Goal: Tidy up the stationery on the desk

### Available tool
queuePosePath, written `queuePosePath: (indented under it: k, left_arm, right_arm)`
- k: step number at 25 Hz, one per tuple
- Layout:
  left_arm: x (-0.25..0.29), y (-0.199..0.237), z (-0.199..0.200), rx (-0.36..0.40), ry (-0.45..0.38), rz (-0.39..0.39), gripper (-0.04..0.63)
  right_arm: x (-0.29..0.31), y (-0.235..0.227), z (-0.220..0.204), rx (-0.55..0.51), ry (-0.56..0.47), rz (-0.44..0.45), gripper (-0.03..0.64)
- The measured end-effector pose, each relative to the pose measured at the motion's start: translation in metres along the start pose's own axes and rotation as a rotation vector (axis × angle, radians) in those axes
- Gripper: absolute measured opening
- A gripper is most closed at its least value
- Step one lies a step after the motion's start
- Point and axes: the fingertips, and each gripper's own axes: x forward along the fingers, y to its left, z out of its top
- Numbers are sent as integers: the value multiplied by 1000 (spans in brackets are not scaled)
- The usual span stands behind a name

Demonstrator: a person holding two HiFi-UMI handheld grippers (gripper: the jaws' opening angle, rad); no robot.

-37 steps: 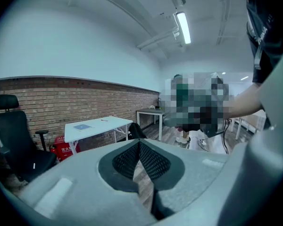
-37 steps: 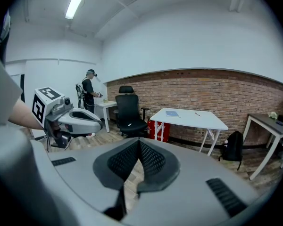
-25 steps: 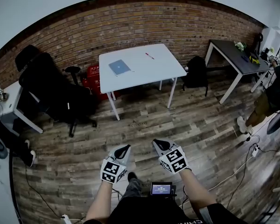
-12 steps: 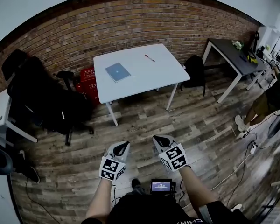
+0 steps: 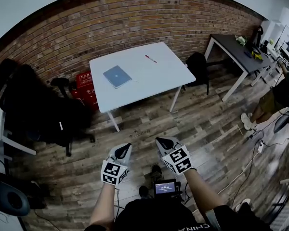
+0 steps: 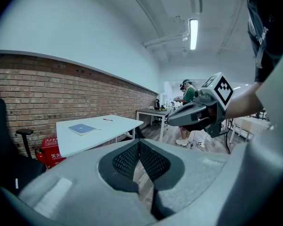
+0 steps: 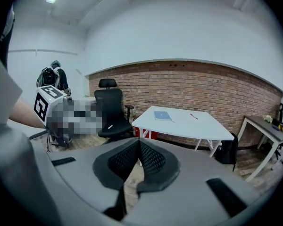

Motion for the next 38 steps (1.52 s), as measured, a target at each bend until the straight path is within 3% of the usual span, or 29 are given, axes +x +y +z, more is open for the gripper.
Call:
queuePosePath:
  k: [8,22,30,38]
  left_arm:
    - [56,49,3,-13,20,32,11]
    - [179,153,62,-17,36,143,11]
    - [205,197,65,-45,59,196,11]
    - [243,264,60,-62,52,188,11]
  right_arm:
    - [64,-48,14,1,7,38,8]
    - [174,-173,79,-25,0,142,8]
    - [221,-194,95,-40,20,203,8]
    - [287,-221,111,-31,41,191,8]
